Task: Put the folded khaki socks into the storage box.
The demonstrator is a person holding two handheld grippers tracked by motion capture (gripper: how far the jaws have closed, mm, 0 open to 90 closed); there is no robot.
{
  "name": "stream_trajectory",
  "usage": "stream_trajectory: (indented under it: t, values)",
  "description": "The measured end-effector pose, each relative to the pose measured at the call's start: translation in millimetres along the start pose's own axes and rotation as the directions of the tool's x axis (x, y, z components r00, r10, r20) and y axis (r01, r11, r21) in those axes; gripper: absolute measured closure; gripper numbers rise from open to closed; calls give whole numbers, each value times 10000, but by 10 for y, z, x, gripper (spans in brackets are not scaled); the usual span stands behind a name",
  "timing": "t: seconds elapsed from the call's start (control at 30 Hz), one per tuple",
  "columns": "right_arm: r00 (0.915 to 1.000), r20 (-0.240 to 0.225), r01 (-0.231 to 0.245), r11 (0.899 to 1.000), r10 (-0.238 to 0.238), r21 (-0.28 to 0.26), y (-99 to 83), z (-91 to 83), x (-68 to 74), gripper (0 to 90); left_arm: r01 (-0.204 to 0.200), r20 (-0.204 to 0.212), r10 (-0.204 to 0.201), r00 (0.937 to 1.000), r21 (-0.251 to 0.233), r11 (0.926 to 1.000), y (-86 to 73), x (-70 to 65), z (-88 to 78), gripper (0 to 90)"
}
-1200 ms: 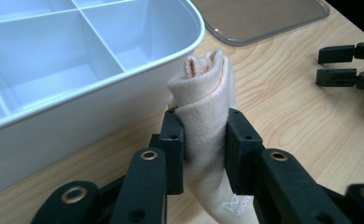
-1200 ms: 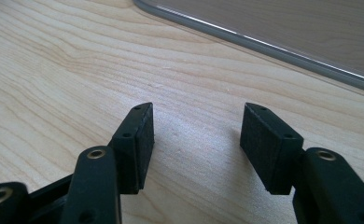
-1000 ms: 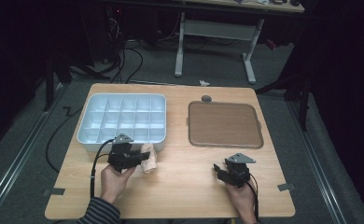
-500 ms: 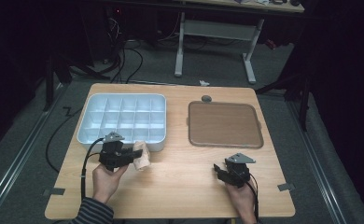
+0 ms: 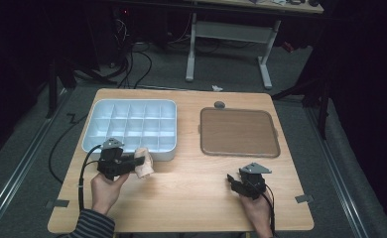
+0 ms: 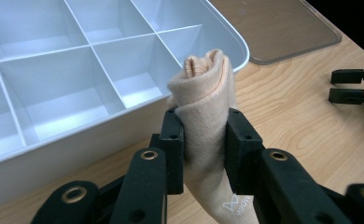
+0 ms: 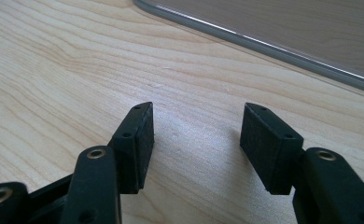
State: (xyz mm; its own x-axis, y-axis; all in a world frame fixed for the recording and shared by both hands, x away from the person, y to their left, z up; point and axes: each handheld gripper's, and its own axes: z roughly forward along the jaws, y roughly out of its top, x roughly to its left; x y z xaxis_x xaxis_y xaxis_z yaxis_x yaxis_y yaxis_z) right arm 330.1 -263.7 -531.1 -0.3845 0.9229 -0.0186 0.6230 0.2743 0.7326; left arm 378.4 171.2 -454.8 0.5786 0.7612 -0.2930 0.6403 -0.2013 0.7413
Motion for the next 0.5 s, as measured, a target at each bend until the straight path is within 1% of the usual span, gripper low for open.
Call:
stream_trajectory:
  t: [0.07,0.27,0.4,0.5]
  values:
    - [10000,2,-4,10000,4,1,0,0,0,447,76,33,-76,10000,15,10000,8,19,-14,720]
    - [10000,1,1,10000,-1,-2,0,0,0,448,101,-60,-101,9999,30,9999,37,60,-47,720]
    - [10000,-5,-3,10000,3,0,0,0,0,448,286,106,-287,9995,69,9996,77,105,-40,720]
    - [10000,-5,-6,10000,6,-2,0,0,0,447,307,73,-307,9995,-15,9995,109,122,-44,720]
